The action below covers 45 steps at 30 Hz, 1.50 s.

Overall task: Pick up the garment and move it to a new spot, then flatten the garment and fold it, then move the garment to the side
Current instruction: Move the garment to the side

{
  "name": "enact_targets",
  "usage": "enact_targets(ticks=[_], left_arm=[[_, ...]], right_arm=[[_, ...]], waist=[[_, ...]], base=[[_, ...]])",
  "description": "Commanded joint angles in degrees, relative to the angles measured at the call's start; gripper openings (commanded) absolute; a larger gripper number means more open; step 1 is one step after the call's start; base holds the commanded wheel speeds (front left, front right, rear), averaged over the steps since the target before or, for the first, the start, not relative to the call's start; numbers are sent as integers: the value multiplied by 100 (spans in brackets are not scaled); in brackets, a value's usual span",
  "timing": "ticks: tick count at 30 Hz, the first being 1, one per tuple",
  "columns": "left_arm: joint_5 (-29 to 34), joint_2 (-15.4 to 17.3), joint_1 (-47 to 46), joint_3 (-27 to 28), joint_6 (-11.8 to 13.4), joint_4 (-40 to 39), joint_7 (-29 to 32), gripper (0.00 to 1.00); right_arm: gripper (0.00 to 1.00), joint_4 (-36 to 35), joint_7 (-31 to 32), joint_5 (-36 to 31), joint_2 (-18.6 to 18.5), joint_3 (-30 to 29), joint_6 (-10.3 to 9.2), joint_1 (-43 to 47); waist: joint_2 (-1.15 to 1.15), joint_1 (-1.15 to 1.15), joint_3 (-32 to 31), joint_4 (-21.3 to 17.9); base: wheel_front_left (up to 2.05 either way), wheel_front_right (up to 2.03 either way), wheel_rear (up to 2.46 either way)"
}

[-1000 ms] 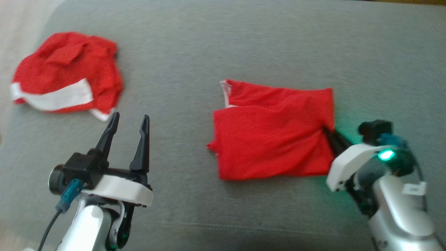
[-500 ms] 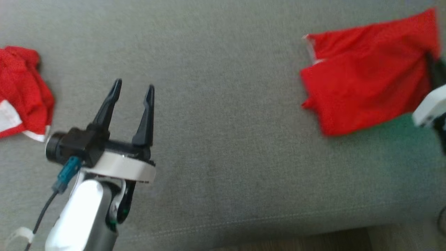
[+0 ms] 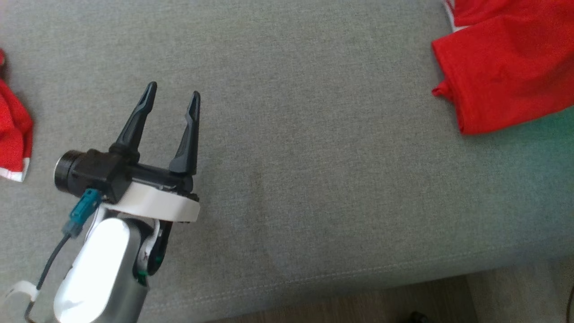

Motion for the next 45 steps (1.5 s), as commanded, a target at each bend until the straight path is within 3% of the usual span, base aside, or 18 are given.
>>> enact_targets(ticks=[1, 11, 12, 15, 24, 32, 37, 45], left_arm=[[48, 151, -221, 230, -8, -165, -46, 100], [25, 184, -289, 219, -21, -150, -52, 100], [21, 182, -288, 217, -20, -146, -53, 100], [8, 173, -286, 209, -23, -122, -55, 100], [-13, 175, -171, 232, 28, -94, -61, 100], [-91, 220, 87, 324, 119, -23, -64, 100], [-153, 200, 278, 355, 189, 42, -65, 100], [-260, 187, 687, 482, 313, 108, -67, 100]], right_arm=[[0, -173, -77, -59, -67, -38, -4, -123], [0, -145, -192, -228, 43, -85, -4, -178], [11, -150, -201, -230, 62, -96, -4, -181], [100, -188, -208, -256, 128, -98, -4, -133], [100, -702, -309, -496, 497, -151, -4, 295], [100, -1571, -459, -774, 1231, 337, -4, 1016], [100, -1891, -631, -774, 1705, 795, -4, 1516], [100, -2074, -722, -719, 1912, 1046, -4, 2151]], waist=[[0, -1, 29, -23], [0, -1, 88, -35], [0, -1, 84, -31], [0, -1, 67, -15], [0, -1, -81, -37], [0, -1, -378, -72], [0, -1, -621, 103], [0, -1, -1096, 552]], base=[[0, 0, 0], [0, 0, 0], [0, 0, 0], [0, 0, 0], [0, 0, 0], [0, 0, 0], [0, 0, 0], [0, 0, 0]])
